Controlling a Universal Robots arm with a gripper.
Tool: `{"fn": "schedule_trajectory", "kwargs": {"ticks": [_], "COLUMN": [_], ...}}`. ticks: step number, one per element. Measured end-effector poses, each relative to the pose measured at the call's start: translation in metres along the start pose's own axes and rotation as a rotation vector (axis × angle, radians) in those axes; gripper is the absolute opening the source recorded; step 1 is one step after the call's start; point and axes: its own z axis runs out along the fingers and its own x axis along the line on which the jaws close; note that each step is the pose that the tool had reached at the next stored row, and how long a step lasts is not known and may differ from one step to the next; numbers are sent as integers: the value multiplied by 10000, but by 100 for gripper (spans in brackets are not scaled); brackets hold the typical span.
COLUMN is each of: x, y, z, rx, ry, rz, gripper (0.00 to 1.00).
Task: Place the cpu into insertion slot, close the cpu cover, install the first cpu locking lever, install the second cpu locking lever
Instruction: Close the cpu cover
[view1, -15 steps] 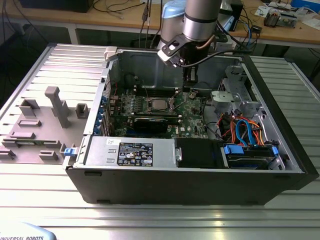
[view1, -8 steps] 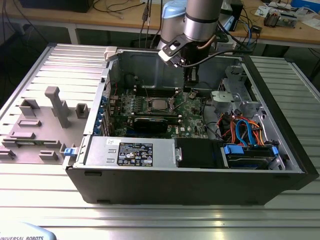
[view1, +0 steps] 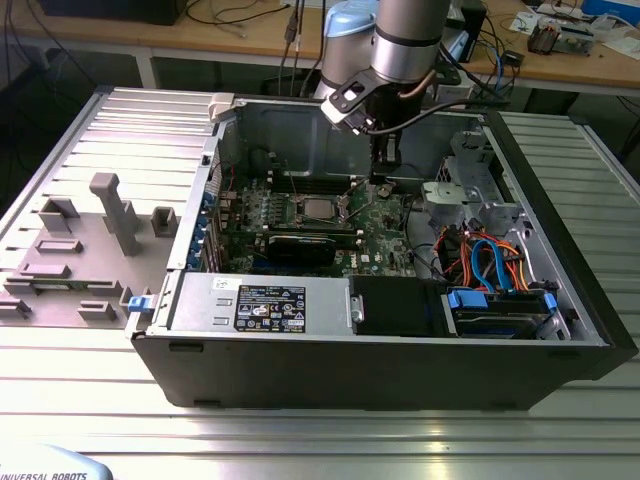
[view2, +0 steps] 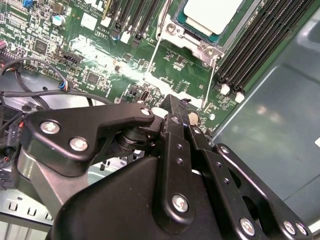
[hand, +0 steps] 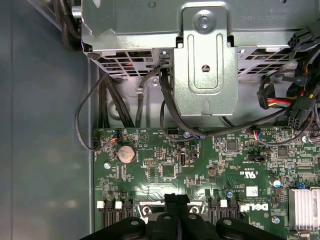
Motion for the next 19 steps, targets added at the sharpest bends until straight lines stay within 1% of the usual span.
{"fn": "schedule_trajectory", "kwargs": {"ticks": [6, 14, 19], "x": [0, 1, 1], "y": [4, 46, 49], "z": [0, 1, 1], "rx": [0, 0, 0], "ry": [0, -1, 0], "rz": [4, 4, 4], "gripper": [11, 11, 11]}}
